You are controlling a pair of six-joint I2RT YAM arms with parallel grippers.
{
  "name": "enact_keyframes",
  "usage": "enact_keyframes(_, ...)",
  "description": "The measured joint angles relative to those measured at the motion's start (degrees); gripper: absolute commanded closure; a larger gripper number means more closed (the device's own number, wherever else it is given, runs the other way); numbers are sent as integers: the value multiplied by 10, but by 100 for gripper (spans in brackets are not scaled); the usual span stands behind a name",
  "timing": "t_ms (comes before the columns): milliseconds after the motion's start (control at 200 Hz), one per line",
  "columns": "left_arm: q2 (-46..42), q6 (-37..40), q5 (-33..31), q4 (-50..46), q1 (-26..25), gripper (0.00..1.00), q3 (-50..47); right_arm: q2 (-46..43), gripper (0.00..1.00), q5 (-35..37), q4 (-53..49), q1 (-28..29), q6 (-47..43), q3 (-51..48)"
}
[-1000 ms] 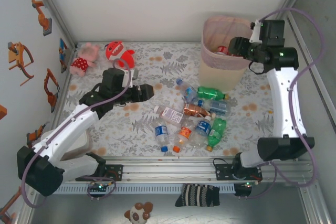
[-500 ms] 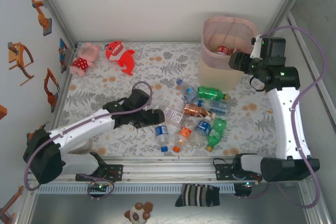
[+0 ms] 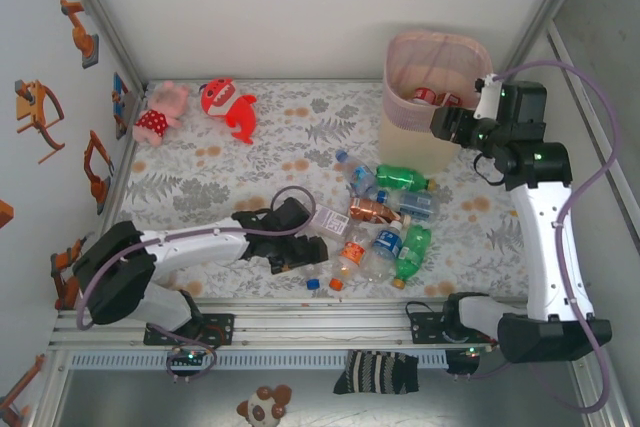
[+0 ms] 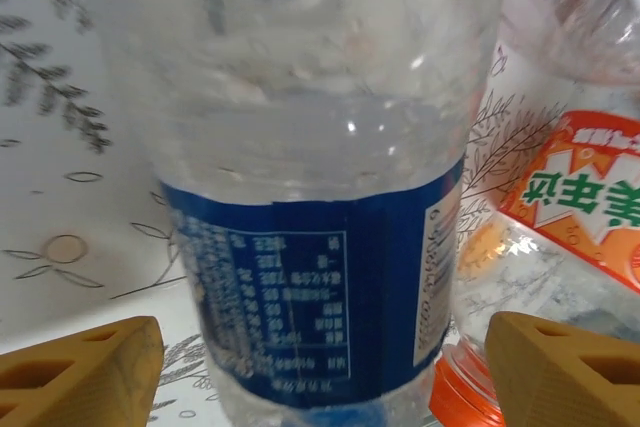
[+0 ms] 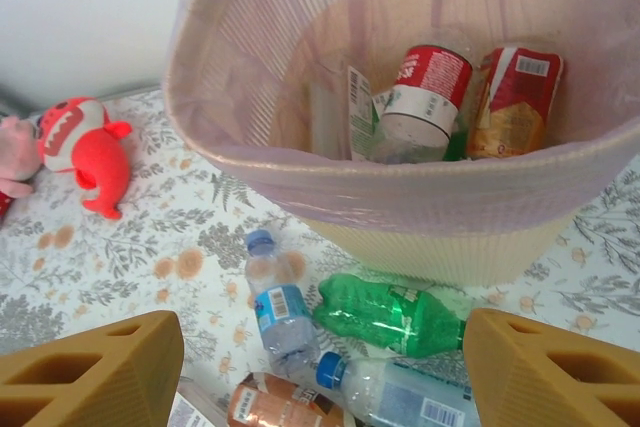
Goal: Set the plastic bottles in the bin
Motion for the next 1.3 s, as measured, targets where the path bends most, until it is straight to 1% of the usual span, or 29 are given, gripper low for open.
enact_keyframes(115, 23, -14, 3, 12, -14, 22, 0, -14, 27, -11, 9, 0, 4, -10)
enact_keyframes(245, 30, -29, 3, 25, -24, 27, -6, -23, 27, -18, 11, 0, 4, -19)
enact_keyframes(531, 30, -44, -6, 29, -24, 38, -10, -26, 27, -27, 19, 0, 5, -24)
enact_keyframes(711, 25, -49, -17, 30, -24, 42, -14, -30, 27, -31, 19, 0, 5, -24)
enact_keyframes(916, -4, -53, -42, 18, -28, 45, -27, -36, 27, -32, 19, 0, 5, -25)
enact_keyframes(1057, -41, -43, -67, -18, -26, 45, -24, -36, 27, -32, 20, 0, 7, -28)
enact_keyframes(1157, -71, -23, -79, -48, -13, 47, -14, -36, 29, -32, 21, 0, 11, -33)
enact_keyframes(1302, -127, 28, -85, -61, 26, 47, -6, -41, 31, -46, 41, 0, 19, -54)
